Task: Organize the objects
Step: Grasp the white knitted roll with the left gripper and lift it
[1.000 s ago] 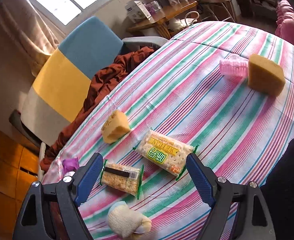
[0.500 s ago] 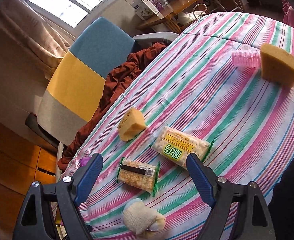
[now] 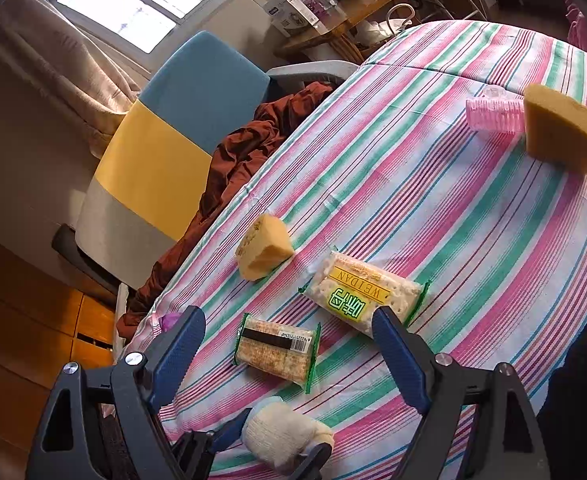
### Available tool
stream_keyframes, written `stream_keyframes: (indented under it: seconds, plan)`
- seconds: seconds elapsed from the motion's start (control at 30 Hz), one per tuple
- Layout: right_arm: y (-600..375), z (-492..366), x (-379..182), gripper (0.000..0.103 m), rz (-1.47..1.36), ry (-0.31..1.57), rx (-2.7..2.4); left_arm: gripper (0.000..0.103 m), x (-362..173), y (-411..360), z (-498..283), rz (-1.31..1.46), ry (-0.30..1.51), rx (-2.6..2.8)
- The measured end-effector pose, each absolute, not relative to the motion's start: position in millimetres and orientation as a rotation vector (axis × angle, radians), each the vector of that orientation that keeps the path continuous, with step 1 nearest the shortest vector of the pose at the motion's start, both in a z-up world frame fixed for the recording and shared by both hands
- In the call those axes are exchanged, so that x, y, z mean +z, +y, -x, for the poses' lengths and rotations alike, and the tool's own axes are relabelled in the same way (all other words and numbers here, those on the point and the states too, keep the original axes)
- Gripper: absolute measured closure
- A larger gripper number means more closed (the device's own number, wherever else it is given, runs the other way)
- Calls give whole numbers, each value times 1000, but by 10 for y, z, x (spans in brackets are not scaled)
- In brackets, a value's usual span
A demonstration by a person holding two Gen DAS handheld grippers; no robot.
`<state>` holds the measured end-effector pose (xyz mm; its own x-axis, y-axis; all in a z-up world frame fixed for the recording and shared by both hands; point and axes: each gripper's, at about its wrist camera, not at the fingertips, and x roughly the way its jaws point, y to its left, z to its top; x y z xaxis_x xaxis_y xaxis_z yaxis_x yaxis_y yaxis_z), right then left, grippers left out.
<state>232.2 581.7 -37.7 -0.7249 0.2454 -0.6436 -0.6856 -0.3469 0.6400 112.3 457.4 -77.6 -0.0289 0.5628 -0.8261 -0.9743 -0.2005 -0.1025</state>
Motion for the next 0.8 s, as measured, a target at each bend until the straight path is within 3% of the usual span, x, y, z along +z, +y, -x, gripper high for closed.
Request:
stream_keyframes:
  seconds: [0.33,0.6,0.8]
  plan:
    - [5746,-2124,-411,16,750,1220,2119,33,-795,3691,-973,872,429,1754]
    - [5524,-1629,-546,16,1098,1032,2163,33,-955,3532,-1006,806,440,1785]
    - [5267,-962,-564,16,1448,553,2259,33,-970,3500,-965,817,398,1769]
